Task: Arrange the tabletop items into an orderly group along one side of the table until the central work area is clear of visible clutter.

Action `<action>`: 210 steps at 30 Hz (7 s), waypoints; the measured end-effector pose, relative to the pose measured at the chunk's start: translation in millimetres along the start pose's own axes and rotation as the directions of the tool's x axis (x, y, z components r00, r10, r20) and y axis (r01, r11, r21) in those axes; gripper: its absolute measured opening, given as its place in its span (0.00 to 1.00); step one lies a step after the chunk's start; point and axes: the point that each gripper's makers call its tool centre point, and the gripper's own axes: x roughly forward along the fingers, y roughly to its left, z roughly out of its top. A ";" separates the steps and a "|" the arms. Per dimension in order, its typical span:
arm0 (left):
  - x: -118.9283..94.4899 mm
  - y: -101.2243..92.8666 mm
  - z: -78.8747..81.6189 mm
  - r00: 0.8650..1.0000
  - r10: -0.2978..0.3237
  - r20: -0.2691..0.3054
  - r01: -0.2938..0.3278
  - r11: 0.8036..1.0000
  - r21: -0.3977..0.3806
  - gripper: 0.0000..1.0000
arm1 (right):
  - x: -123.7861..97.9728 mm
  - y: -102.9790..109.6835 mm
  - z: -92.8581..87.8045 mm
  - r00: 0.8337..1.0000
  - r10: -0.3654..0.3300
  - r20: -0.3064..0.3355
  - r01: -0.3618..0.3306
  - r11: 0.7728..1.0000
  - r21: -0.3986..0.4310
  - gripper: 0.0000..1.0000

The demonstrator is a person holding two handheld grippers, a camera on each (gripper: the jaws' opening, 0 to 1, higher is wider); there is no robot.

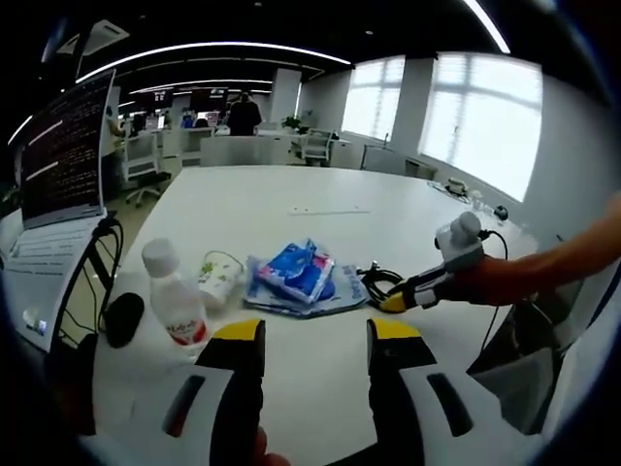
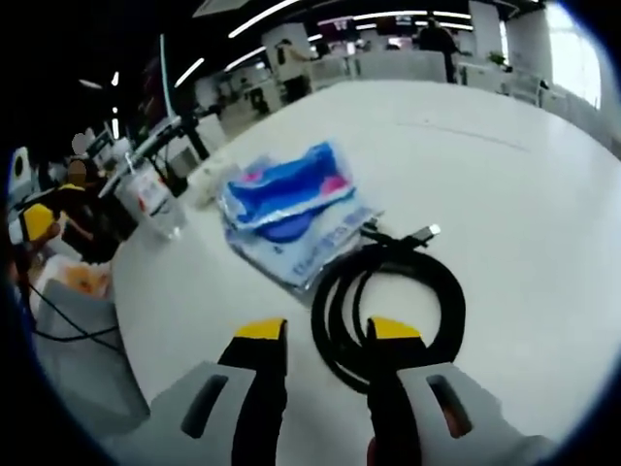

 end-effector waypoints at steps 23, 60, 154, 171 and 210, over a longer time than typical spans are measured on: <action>1.0 1.9 4.0 1.000 -0.001 0.007 0.001 1.000 -0.013 0.40 | -10.6 -6.9 3.0 0.999 0.001 0.033 -0.001 1.000 -0.007 0.03; 3.7 -4.2 3.2 1.000 -0.016 0.004 0.016 1.000 -0.017 0.40 | -58.1 -29.4 -37.7 0.998 -0.054 0.027 0.054 0.999 0.003 0.04; 126.8 33.9 -33.8 0.982 0.138 -0.129 -0.182 0.876 -0.446 0.32 | 17.6 -35.3 90.5 0.996 0.062 0.057 -0.064 0.997 0.040 0.13; 158.6 35.8 -41.5 0.973 0.170 -0.153 -0.227 0.803 -0.551 0.26 | 57.8 -26.4 97.4 0.998 0.063 0.015 -0.065 0.993 0.099 0.17; 190.2 48.3 -43.1 0.977 0.149 -0.152 -0.209 0.804 -0.557 0.00 | 76.8 -18.2 109.5 0.997 0.066 0.047 -0.067 0.998 0.007 0.00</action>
